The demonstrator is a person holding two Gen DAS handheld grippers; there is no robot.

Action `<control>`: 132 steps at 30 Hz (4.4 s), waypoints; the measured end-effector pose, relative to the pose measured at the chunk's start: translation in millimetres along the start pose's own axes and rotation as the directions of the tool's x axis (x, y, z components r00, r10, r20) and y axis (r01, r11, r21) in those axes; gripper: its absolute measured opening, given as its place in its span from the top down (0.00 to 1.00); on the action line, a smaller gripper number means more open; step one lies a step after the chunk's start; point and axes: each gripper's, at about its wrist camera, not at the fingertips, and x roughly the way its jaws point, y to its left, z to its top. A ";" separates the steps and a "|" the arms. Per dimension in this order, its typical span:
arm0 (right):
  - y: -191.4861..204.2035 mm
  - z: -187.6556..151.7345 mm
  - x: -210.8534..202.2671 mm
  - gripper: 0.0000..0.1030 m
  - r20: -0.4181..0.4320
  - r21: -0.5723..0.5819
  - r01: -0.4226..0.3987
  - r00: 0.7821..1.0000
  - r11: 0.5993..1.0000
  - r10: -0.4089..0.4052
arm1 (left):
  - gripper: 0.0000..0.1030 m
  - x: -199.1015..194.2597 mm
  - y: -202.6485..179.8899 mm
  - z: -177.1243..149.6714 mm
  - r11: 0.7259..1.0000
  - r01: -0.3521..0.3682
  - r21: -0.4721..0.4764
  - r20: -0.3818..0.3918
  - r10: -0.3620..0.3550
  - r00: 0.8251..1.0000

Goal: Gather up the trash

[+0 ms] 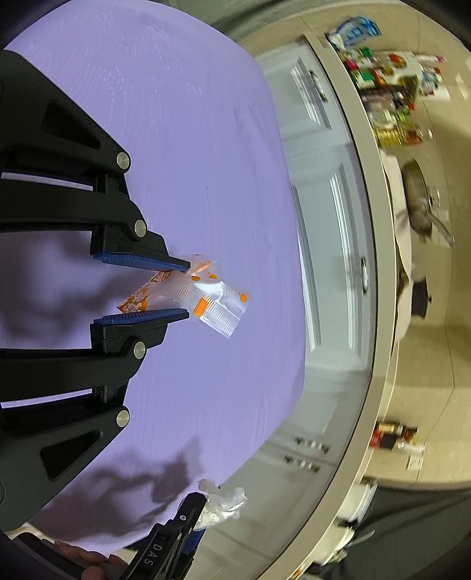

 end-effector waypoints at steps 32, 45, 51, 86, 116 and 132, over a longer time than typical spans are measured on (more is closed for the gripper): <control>-149.5 -50.9 -99.7 0.48 0.089 0.229 0.227 0.963 0.947 -0.253 | 0.81 -32.9 -214.3 -7.3 0.905 0.320 0.279 0.021 -0.339 0.941; -165.7 -48.2 -94.7 0.48 0.099 0.241 0.237 0.959 0.941 -0.267 | 0.81 -23.4 -251.9 -3.8 0.875 0.364 0.320 0.023 -0.391 0.920; -170.4 -45.0 -85.7 0.48 0.095 0.242 0.239 0.959 0.940 -0.268 | 0.81 -10.3 -258.2 0.5 0.875 0.365 0.318 0.013 -0.389 0.921; -197.0 -31.0 -31.3 0.47 0.061 0.265 0.244 0.961 0.933 -0.268 | 0.79 52.9 -292.5 8.7 0.875 0.365 0.318 -0.030 -0.375 0.926; -186.5 -22.6 -51.9 0.29 0.108 0.252 0.289 0.940 0.924 -0.323 | 0.43 43.5 -281.4 13.5 0.881 0.380 0.281 0.000 -0.396 0.918; -150.0 -41.1 -95.3 0.26 0.141 0.218 0.305 0.930 0.927 -0.340 | 0.27 -15.6 -240.0 -2.6 0.896 0.351 0.272 0.072 -0.383 0.921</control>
